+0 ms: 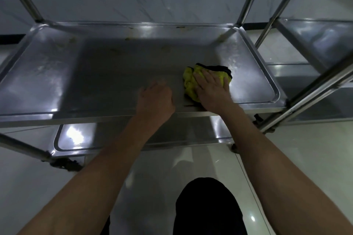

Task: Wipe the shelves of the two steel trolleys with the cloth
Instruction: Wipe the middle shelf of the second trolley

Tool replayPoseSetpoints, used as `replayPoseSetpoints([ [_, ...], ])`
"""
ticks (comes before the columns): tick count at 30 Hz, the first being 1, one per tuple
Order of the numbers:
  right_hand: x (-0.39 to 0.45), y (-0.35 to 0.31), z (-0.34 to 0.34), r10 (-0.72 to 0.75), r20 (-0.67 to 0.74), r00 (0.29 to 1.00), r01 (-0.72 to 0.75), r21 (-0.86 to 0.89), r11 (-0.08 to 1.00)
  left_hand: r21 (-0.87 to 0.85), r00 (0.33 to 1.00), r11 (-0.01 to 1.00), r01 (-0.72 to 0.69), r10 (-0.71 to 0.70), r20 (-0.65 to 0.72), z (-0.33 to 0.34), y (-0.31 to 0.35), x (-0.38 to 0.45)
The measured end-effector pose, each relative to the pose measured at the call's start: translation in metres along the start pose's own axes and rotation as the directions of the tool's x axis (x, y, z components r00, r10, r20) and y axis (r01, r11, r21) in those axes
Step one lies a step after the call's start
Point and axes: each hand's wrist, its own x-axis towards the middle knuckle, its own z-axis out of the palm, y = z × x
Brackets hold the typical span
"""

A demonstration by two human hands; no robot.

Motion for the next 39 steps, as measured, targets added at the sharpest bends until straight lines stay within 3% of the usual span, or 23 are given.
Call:
replayPoseSetpoints([
  [7, -0.027, -0.010, 0.007, 0.044, -0.039, 0.998, -0.041, 0.066, 0.997, -0.018, 1.000, 1.000, -0.014, 0.014, 0.000, -0.006, -0.003, -0.023],
  [16, -0.038, -0.038, 0.026, -0.005, -0.125, 0.992, 0.015, 0.078, 0.997, -0.017, 1.000, 1.000, 0.003, -0.003, 0.005, -0.011, -0.024, -0.046],
  [27, -0.003, -0.082, 0.020, -0.188, -0.023, 0.982, 0.189, 0.027, 0.982, -0.124, 0.999, 0.992, -0.009, 0.014, 0.039, -0.018, -0.043, -0.050],
  [33, -0.008, -0.069, 0.018, -0.197, -0.055, 0.979, 0.200, 0.057, 0.978, -0.058, 1.000, 0.998, -0.011, 0.011, 0.005, -0.027, -0.028, -0.040],
  [39, -0.022, -0.008, 0.012, -0.056, -0.107, 0.993, 0.068, 0.110, 0.992, -0.063, 0.984, 0.988, -0.144, 0.150, 0.099, -0.021, 0.010, -0.022],
])
